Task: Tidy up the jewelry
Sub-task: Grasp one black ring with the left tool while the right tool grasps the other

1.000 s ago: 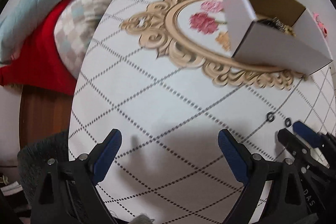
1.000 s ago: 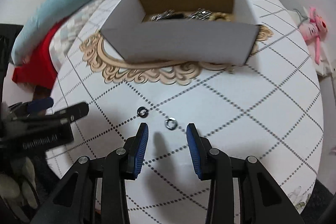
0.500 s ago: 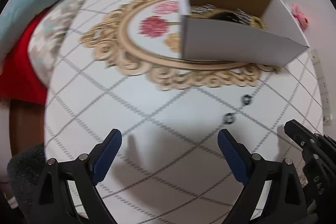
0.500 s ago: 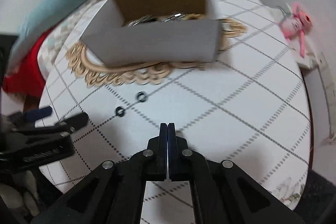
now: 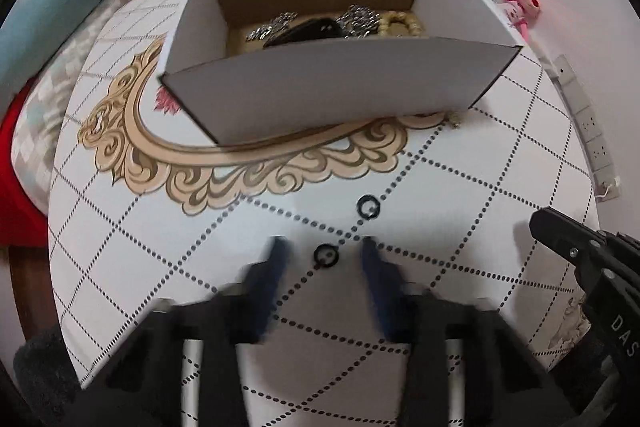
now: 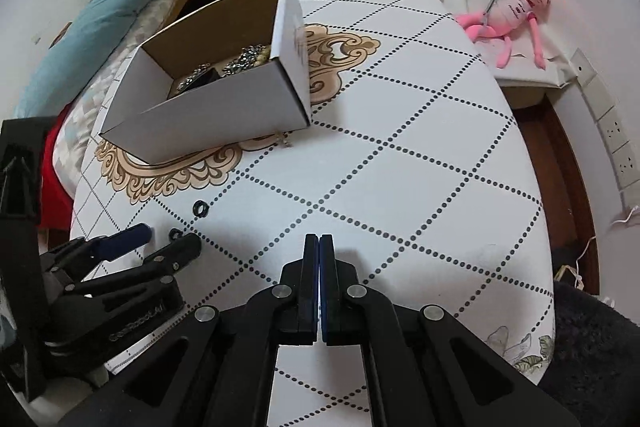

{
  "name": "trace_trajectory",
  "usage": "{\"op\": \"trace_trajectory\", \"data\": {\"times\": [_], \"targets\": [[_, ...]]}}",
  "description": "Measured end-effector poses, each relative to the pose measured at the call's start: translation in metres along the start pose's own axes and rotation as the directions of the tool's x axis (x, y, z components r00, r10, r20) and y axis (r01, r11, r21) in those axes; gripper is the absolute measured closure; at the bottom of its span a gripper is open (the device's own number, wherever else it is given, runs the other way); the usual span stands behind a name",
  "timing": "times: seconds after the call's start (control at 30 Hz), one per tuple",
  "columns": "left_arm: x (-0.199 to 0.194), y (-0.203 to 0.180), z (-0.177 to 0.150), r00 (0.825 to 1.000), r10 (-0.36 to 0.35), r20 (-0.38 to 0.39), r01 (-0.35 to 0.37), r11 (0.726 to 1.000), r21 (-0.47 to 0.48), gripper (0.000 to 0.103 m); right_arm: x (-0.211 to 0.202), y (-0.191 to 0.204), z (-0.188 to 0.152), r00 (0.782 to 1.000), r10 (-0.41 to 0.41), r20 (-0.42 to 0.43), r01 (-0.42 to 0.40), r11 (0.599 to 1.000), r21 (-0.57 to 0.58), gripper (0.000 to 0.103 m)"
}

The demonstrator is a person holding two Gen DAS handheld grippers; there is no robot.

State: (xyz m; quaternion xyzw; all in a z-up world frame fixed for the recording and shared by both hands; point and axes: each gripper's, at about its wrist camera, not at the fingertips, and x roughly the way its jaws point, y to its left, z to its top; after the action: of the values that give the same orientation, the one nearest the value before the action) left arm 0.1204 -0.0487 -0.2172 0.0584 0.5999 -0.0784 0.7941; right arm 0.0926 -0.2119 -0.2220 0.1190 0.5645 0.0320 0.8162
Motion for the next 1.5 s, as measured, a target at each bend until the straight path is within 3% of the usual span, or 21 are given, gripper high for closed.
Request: {"op": "trace_trajectory", "data": {"times": [0.03,0.17,0.23,0.3,0.37,0.53,0.73,0.77,0.8,0.87,1.1,1.33,1.5], "targets": [[0.000,0.000,0.001,1.000,-0.005,-0.002,0.005,1.000,0.003,0.093,0.000,0.001,0.001,1.000,-0.002,0.000,0.002,1.000,0.000,0.102],[-0.004,0.012,-0.002,1.000,-0.012,0.010,0.012,1.000,-0.015,0.093,0.000,0.006,0.004,1.000,0.010,0.000,-0.010,1.000,-0.007,0.101],[-0.007,0.024,-0.004,1.000,-0.010,0.014,0.011,0.999,-0.035,0.093,-0.001,0.011,0.007,0.999,0.036,0.003,-0.036,0.999,-0.010,0.094],[-0.013,0.035,-0.012,1.000,-0.004,0.018,0.005,0.998,-0.059,0.093,-0.002,0.016,0.011,0.997,0.075,0.008,-0.075,0.997,-0.013,0.071],[-0.017,0.050,-0.019,1.000,0.008,0.019,-0.006,0.996,-0.088,0.093,-0.001,0.024,0.015,0.995,0.101,0.008,-0.101,0.995,-0.025,0.063],[-0.019,0.083,-0.037,0.999,0.036,0.002,-0.036,0.988,-0.148,0.093,0.013,0.059,0.024,0.992,0.128,-0.002,-0.128,0.986,-0.103,0.063],[-0.017,0.094,-0.040,0.999,0.045,-0.008,-0.046,0.982,-0.181,0.093,0.043,0.103,0.019,0.997,0.063,-0.032,-0.069,0.971,-0.230,0.063],[-0.017,0.096,-0.041,0.999,0.045,-0.008,-0.046,0.982,-0.184,0.093,0.049,0.108,0.017,0.999,0.039,-0.037,-0.047,0.968,-0.247,0.066],[-0.017,0.097,-0.041,0.999,0.043,-0.007,-0.044,0.982,-0.186,0.093,0.056,0.111,0.014,0.999,0.015,-0.049,-0.027,0.966,-0.258,0.079],[-0.018,0.097,-0.042,0.999,0.043,-0.006,-0.043,0.982,-0.186,0.093,0.053,0.117,0.010,1.000,-0.014,-0.007,0.011,0.956,-0.293,0.091],[-0.031,0.088,-0.034,1.000,0.013,0.022,-0.009,0.984,-0.178,0.093,0.024,0.100,0.010,1.000,0.030,0.006,-0.027,0.972,-0.232,0.091],[-0.084,0.068,0.010,0.987,-0.080,0.136,0.101,0.983,-0.153,0.093,-0.060,0.060,0.036,0.982,0.154,0.113,-0.141,0.983,-0.117,0.091],[-0.097,0.057,0.067,0.977,-0.126,0.173,0.148,0.981,-0.122,0.093,-0.074,0.053,0.085,0.972,0.182,0.146,-0.167,0.980,-0.113,0.091]]}}
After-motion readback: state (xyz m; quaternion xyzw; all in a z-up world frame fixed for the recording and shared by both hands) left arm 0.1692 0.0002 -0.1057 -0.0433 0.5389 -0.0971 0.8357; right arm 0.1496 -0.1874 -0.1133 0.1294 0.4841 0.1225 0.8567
